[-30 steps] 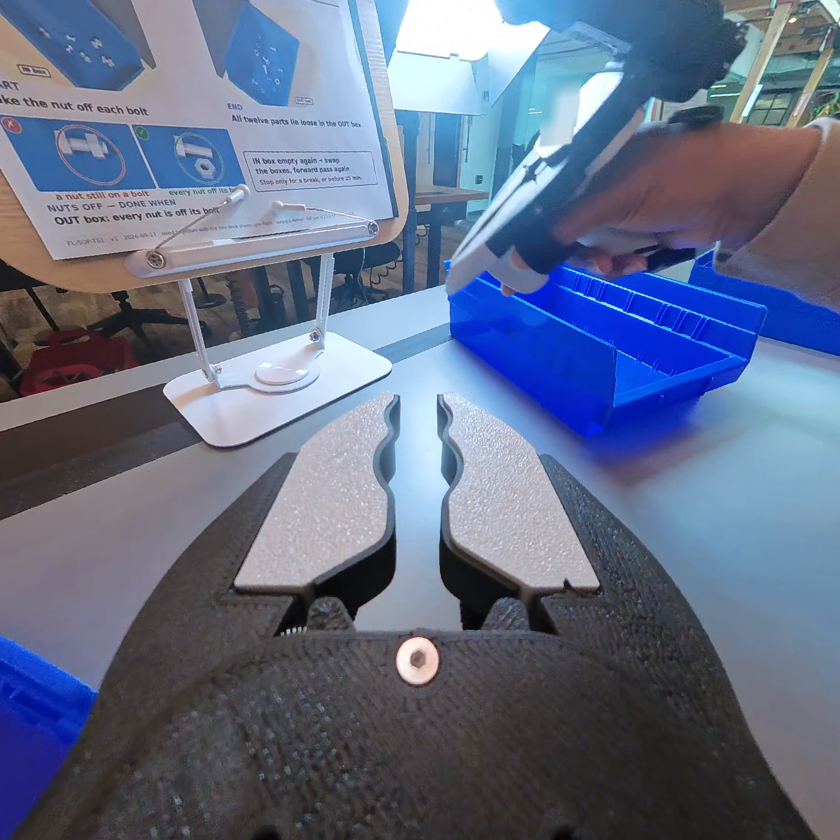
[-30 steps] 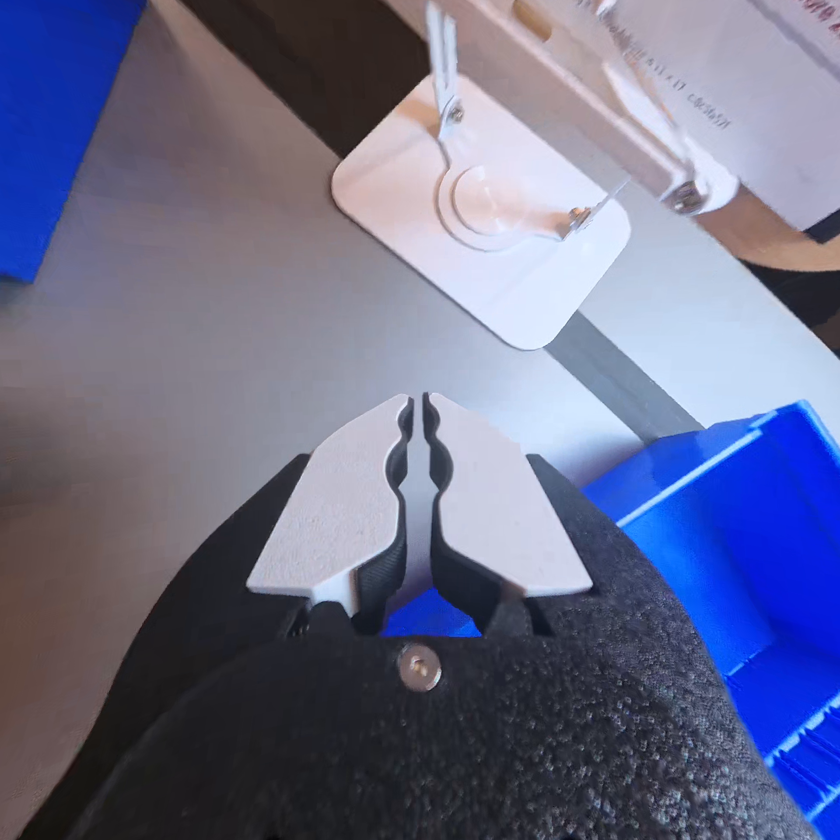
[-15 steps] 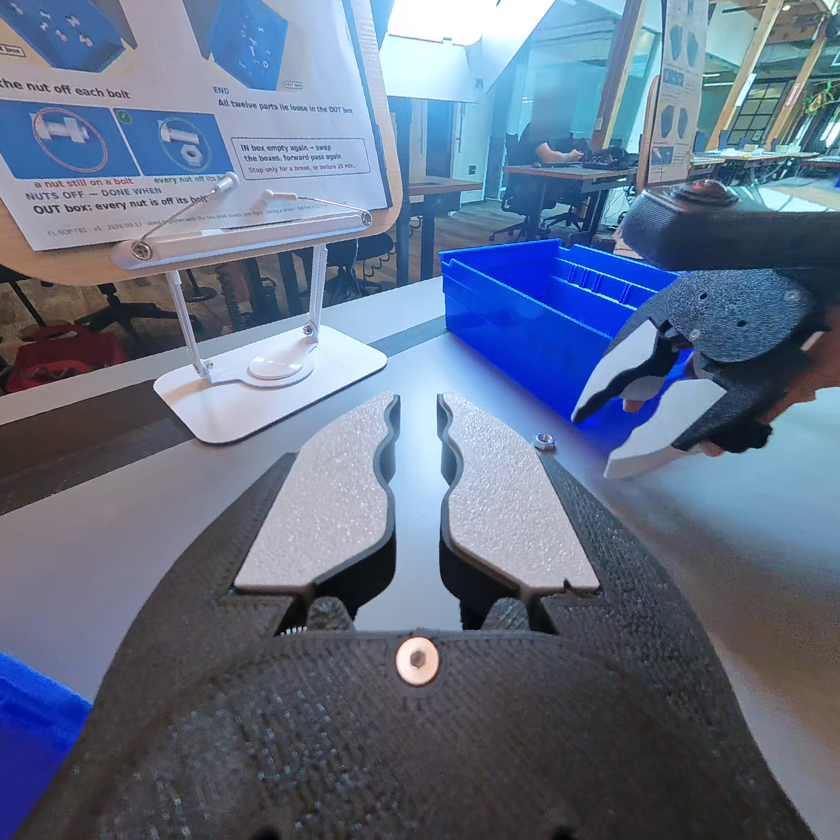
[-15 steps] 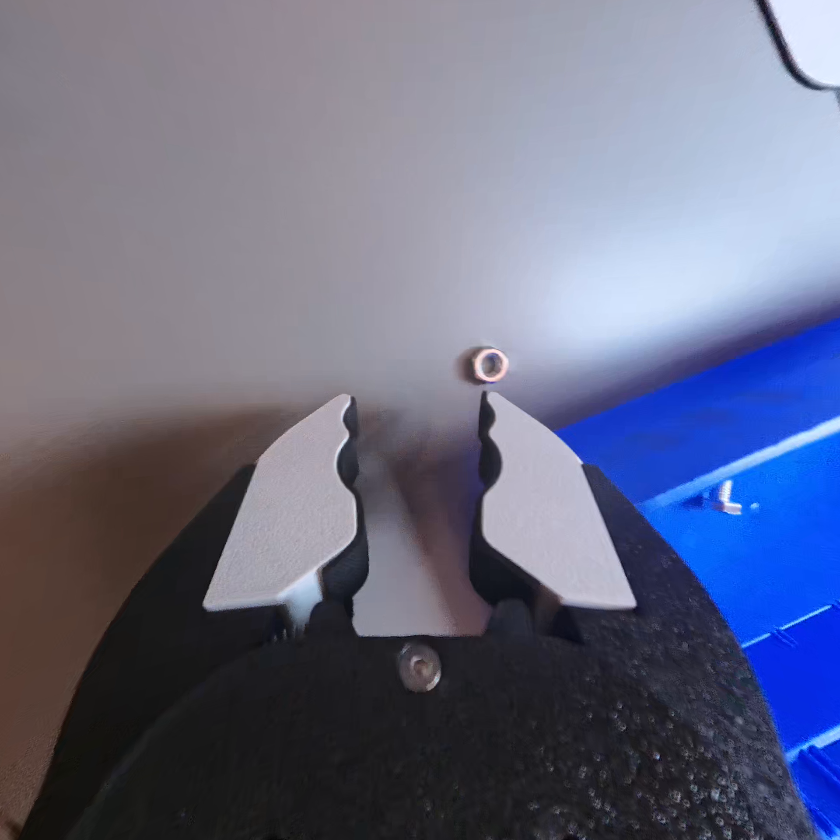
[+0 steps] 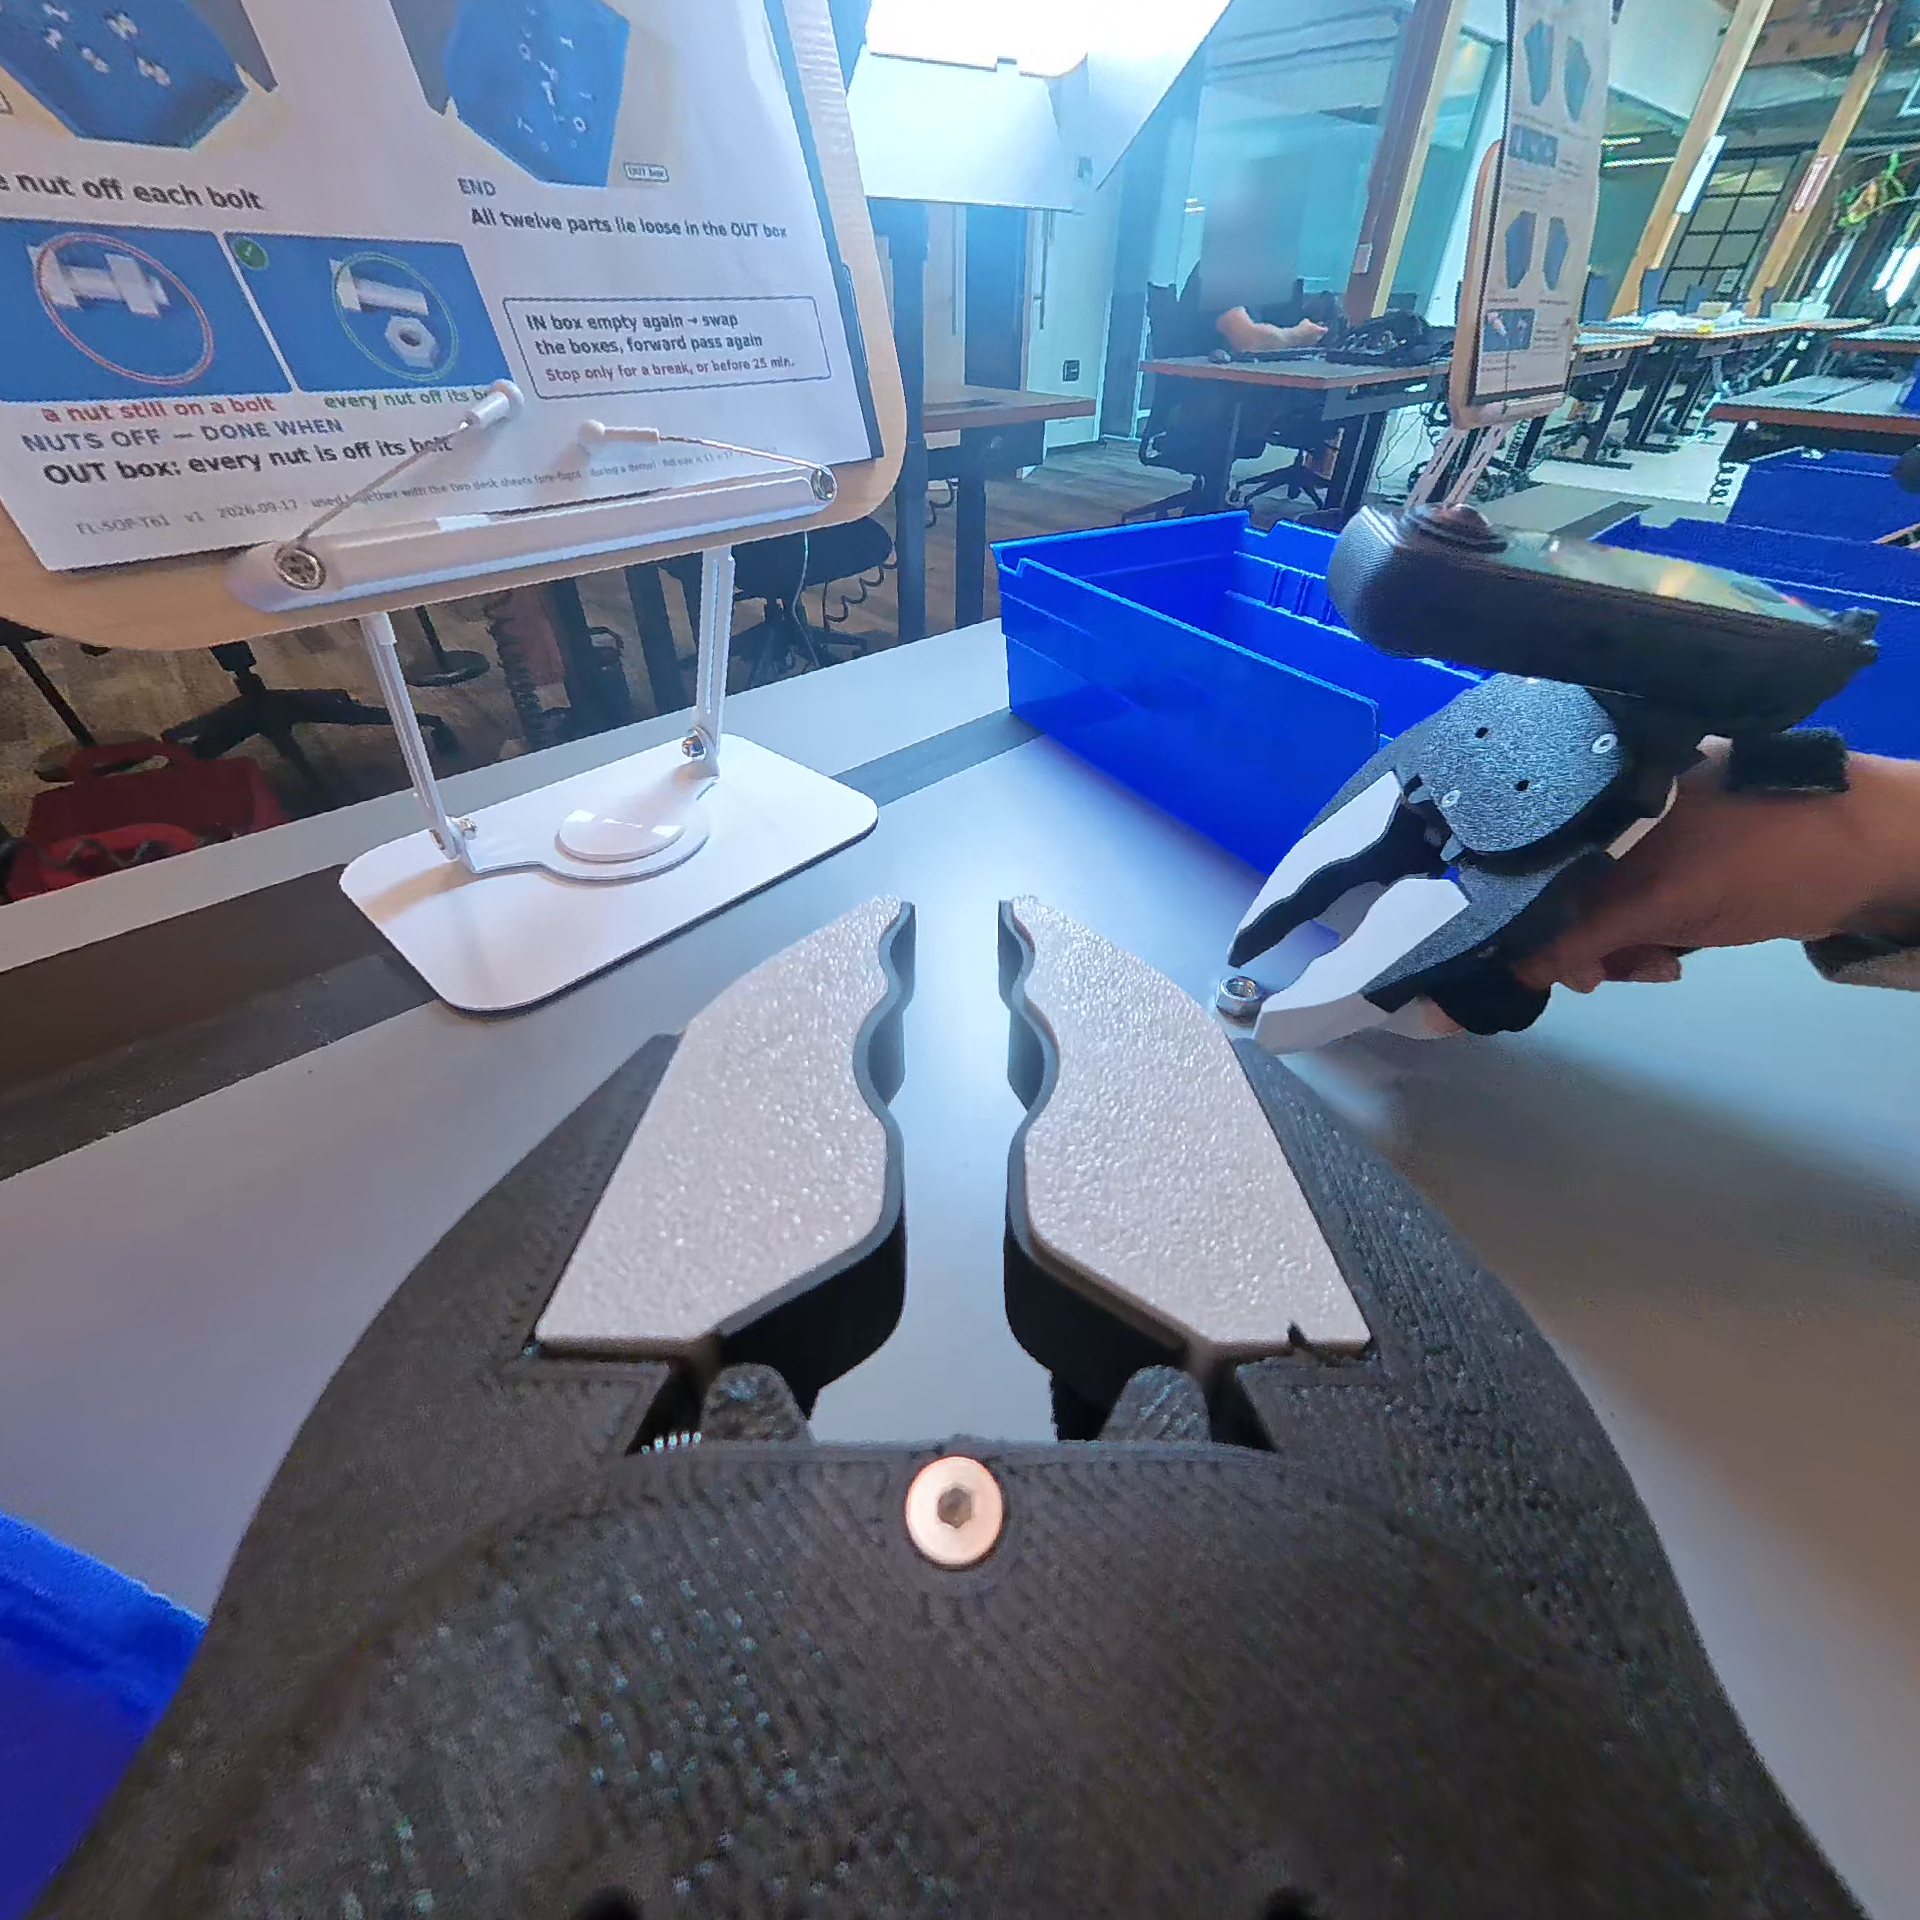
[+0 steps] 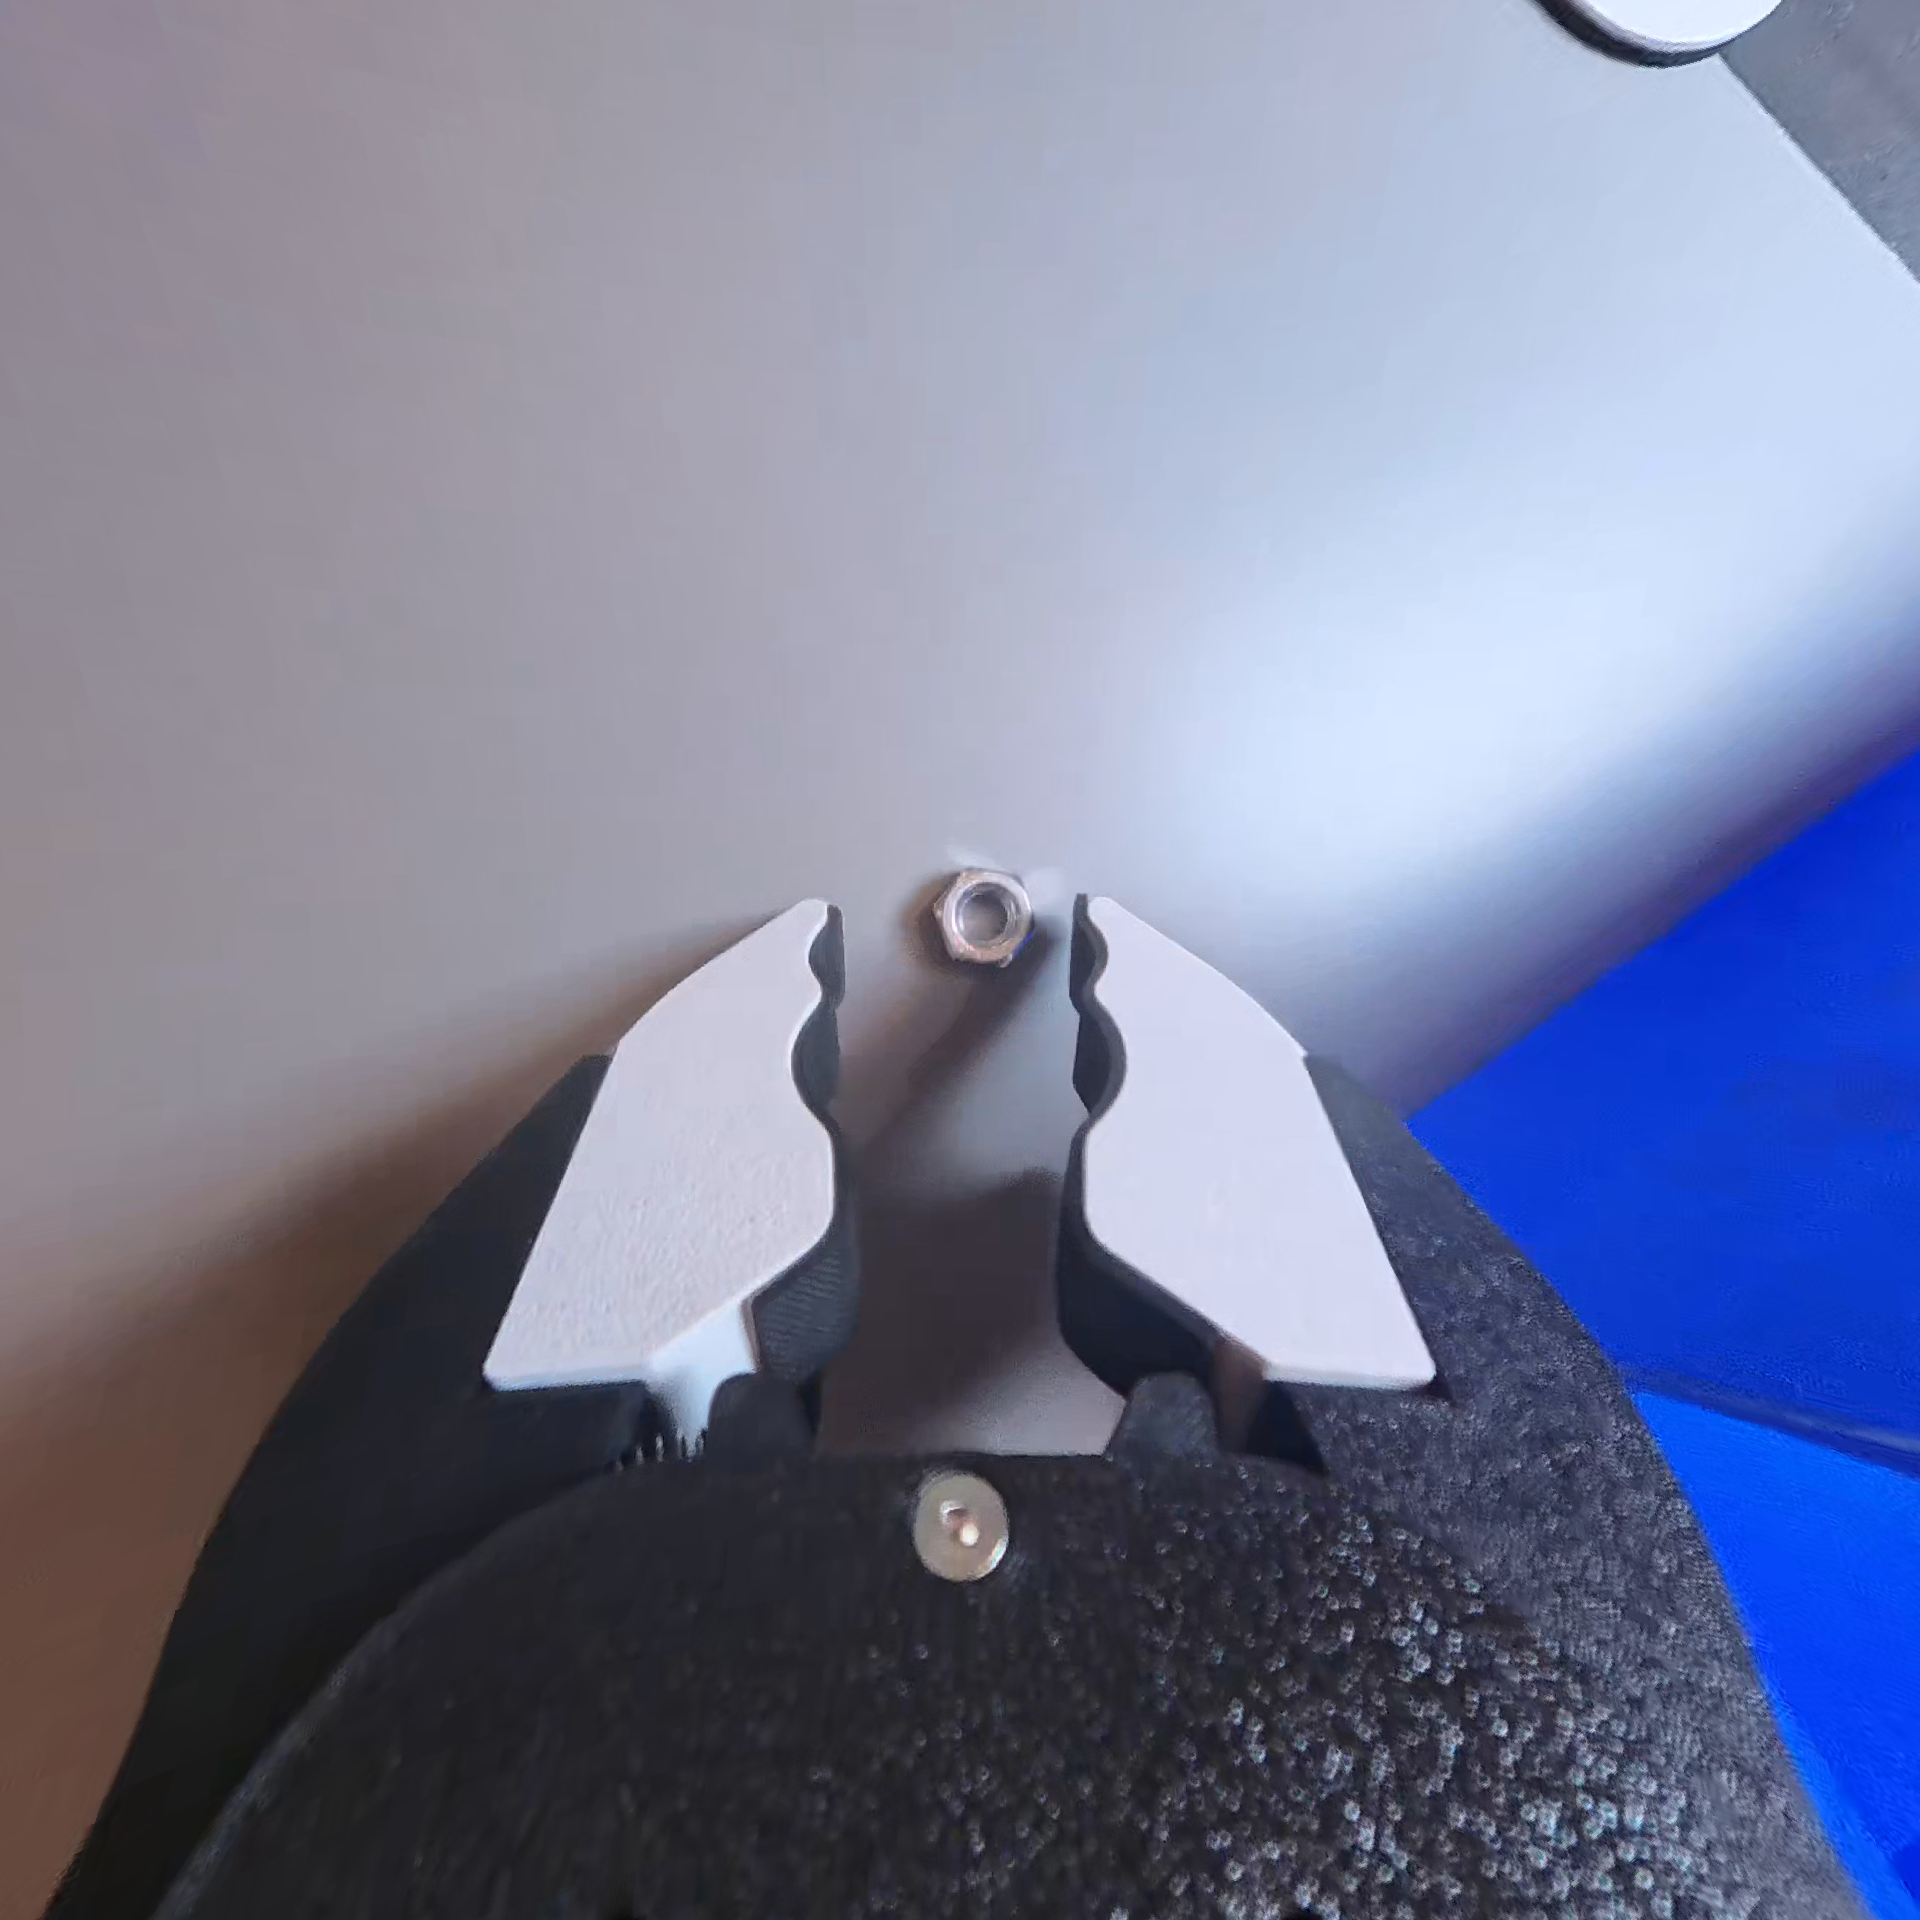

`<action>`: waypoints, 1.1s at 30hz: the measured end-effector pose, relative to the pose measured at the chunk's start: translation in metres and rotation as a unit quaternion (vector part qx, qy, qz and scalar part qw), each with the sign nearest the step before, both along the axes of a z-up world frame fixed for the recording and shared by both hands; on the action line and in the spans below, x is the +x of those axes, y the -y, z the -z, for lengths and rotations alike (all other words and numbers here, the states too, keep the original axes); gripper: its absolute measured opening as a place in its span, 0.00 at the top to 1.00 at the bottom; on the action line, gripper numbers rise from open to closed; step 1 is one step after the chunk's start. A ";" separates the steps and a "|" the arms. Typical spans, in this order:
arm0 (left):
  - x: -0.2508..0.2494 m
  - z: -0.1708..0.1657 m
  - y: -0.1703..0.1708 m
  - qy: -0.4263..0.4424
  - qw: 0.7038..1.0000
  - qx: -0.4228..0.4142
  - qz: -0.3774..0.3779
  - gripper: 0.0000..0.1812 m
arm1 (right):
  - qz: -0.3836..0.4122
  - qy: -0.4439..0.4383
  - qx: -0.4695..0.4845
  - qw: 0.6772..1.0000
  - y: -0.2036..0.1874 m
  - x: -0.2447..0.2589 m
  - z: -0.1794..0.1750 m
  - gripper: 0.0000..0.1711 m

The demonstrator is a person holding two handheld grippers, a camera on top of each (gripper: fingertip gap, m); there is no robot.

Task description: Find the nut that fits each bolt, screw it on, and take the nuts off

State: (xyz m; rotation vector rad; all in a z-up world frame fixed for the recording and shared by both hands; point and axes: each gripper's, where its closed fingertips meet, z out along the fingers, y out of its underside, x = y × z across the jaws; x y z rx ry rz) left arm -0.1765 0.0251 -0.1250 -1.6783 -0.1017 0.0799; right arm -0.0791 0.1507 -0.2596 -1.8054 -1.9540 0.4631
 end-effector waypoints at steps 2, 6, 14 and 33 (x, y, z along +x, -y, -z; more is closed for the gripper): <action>0.000 -0.001 0.000 -0.001 1.000 0.001 0.000 0.92 | 0.005 -0.007 -0.011 1.000 0.000 -0.004 0.001 0.81; -0.002 0.001 0.001 0.002 1.000 -0.002 0.000 0.92 | 0.010 0.003 -0.038 0.999 0.004 -0.004 0.002 0.87; -0.001 0.002 0.000 0.001 1.000 -0.004 0.002 0.92 | 0.006 -0.003 -0.061 0.998 0.006 0.001 -0.001 0.90; -0.003 0.006 0.000 0.000 1.000 -0.007 -0.003 0.92 | 0.160 0.016 -0.030 0.987 -0.181 0.027 -0.046 0.89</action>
